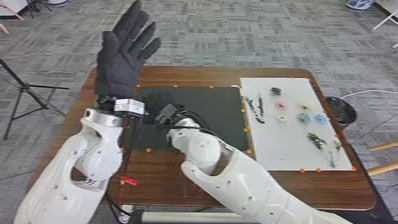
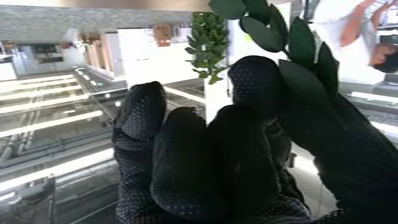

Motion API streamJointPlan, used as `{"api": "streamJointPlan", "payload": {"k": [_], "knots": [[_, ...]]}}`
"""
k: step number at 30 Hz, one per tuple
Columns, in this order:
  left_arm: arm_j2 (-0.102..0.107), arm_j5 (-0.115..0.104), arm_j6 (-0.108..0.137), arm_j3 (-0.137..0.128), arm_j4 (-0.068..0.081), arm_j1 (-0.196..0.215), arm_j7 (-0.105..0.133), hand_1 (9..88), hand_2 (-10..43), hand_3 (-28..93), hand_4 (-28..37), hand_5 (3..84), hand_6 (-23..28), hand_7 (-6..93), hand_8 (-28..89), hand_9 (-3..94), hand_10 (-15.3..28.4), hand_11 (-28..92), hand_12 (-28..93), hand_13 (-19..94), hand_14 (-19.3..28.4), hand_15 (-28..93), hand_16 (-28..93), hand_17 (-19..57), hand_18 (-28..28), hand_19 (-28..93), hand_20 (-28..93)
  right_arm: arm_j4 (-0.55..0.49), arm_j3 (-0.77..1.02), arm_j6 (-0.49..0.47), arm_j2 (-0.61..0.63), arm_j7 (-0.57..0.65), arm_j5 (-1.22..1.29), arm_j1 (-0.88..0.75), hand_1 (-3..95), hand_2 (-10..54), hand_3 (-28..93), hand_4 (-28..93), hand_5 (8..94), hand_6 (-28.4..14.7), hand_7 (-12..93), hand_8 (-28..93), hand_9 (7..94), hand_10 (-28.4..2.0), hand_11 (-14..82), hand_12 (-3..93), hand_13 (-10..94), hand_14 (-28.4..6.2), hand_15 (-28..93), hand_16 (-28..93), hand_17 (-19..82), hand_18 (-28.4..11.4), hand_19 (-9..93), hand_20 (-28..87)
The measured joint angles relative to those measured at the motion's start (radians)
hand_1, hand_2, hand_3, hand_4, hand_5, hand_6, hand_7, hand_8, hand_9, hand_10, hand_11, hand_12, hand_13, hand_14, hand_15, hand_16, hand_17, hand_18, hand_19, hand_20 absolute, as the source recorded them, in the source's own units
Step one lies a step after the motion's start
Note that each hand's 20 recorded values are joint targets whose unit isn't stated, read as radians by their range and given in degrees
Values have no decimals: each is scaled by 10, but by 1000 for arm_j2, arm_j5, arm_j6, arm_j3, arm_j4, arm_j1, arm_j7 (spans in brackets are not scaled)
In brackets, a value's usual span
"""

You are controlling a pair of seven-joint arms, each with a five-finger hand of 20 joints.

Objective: Arrange flowers

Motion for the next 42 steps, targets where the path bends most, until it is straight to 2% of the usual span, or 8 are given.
{"api": "streamJointPlan", "payload": {"k": [10, 15, 18, 21, 25, 33, 38, 42], "knots": [[-25, 4, -7, 40, 14, -42, 8, 277, -18, 477, -271, 226, -1, 151, -82, 175, 88, 74, 194, 132, 114, 16, 111, -147, 196, 379, 53, 9, 17, -6, -35, -9, -41, -39, 313, 21, 890, -27, 675, 0, 608, 358, 831, -71, 763, 622, 791, -85, 898, 397, 377, -190, 884, 328], [-51, 12, -7, 51, 24, -56, 10, 277, -17, 476, -269, 226, -1, 151, -82, 175, 88, 74, 194, 133, 113, 16, 110, -147, 196, 379, 53, 11, 38, -22, -49, -28, -70, -72, 315, 21, 889, -33, 674, -2, 605, 356, 830, -72, 760, 622, 790, -85, 897, 397, 375, -190, 883, 327], [-70, 15, -14, 57, 34, -63, 3, 277, -16, 474, -269, 226, -1, 150, -82, 175, 89, 73, 194, 132, 114, 16, 111, -147, 196, 379, 53, 20, 41, -30, -52, -26, -78, -83, 315, 21, 889, -35, 674, -2, 603, 354, 829, -72, 758, 620, 790, -84, 896, 397, 375, -190, 882, 328], [-81, 16, -25, 60, 41, -65, -15, 276, -17, 476, -268, 226, -1, 151, -81, 175, 88, 74, 194, 132, 114, 17, 111, -148, 196, 379, 53, 27, 43, -39, -52, -19, -79, -88, 315, 20, 888, -32, 675, -1, 603, 347, 830, -72, 757, 616, 790, -86, 896, 395, 375, -191, 883, 329], [-87, 16, -34, 64, 47, -64, -32, 277, -17, 476, -268, 225, -1, 150, -81, 174, 88, 72, 194, 132, 114, 16, 110, -148, 196, 379, 53, 27, 69, -59, -58, -14, -83, -106, 317, 17, 887, -31, 675, 0, 603, 347, 830, -72, 757, 614, 790, -86, 896, 392, 376, -191, 884, 328], [-89, 15, -33, 84, 61, -68, -35, 277, -16, 473, -266, 225, -1, 150, -81, 174, 88, 71, 195, 132, 114, 16, 111, -148, 196, 380, 53, 14, 92, -84, -62, -31, -87, -136, 319, 14, 886, -31, 676, 1, 601, 342, 830, -71, 755, 612, 790, -85, 895, 391, 376, -191, 885, 327], [-89, 15, -33, 84, 60, -66, -33, 277, -15, 471, -267, 225, -1, 149, -81, 173, 88, 69, 196, 132, 115, 16, 111, -148, 196, 379, 53, -3, 85, -85, -62, -42, -87, -155, 322, 11, 885, -36, 676, 1, 601, 341, 830, -71, 753, 612, 791, -85, 894, 391, 376, -191, 885, 327], [-89, 15, -30, 84, 53, -59, -25, 277, -15, 473, -266, 225, -2, 149, -81, 173, 88, 69, 196, 132, 115, 15, 111, -148, 196, 379, 53, -1, 86, -85, -71, -53, -99, -172, 325, 9, 885, -38, 676, 1, 600, 341, 830, -71, 751, 613, 791, -86, 894, 391, 376, -190, 884, 327]]}}
